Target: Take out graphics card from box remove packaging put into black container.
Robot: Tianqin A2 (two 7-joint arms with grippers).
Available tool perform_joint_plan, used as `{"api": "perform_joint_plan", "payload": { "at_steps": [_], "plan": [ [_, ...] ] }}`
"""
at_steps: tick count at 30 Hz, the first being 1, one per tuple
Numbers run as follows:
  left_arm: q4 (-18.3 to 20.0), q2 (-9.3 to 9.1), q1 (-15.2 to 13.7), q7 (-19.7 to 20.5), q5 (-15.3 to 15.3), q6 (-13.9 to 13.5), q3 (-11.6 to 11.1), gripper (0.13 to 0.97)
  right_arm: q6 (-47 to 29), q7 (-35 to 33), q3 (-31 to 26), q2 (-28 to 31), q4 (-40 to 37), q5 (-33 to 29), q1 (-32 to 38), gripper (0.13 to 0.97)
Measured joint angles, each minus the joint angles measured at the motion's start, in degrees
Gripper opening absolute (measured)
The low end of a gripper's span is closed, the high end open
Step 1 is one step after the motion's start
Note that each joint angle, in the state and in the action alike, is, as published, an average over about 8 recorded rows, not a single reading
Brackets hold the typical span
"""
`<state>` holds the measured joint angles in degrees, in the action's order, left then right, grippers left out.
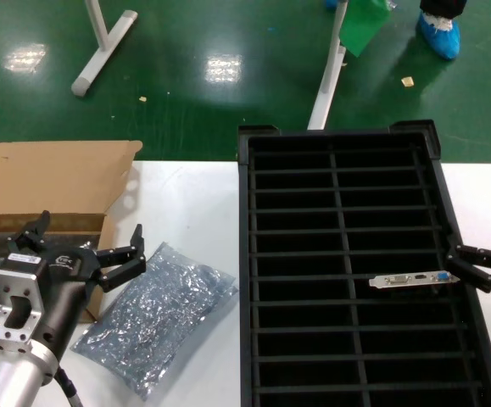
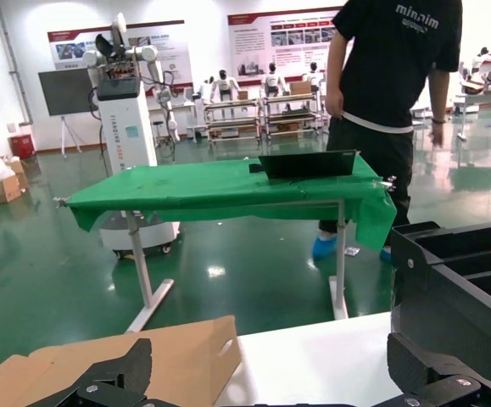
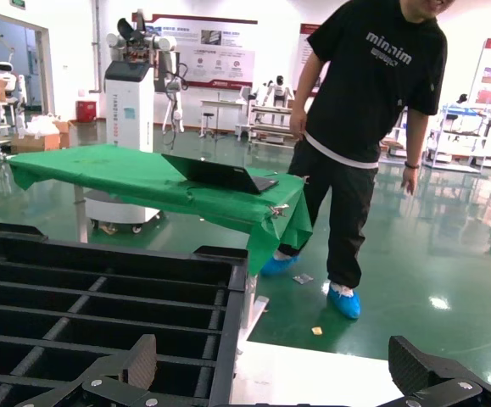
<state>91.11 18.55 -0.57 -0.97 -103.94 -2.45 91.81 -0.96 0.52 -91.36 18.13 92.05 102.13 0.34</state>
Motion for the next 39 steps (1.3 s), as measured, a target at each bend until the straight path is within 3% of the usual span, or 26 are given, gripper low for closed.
{"api": "perform_joint_plan", "payload": {
  "at_steps": [39],
  "plan": [
    [0.0, 0.00, 0.0, 0.0, 0.0, 0.0, 0.0, 0.966, 0.0, 0.0, 0.0, 0.0, 0.0, 0.0, 0.0, 0.966]
  ]
}}
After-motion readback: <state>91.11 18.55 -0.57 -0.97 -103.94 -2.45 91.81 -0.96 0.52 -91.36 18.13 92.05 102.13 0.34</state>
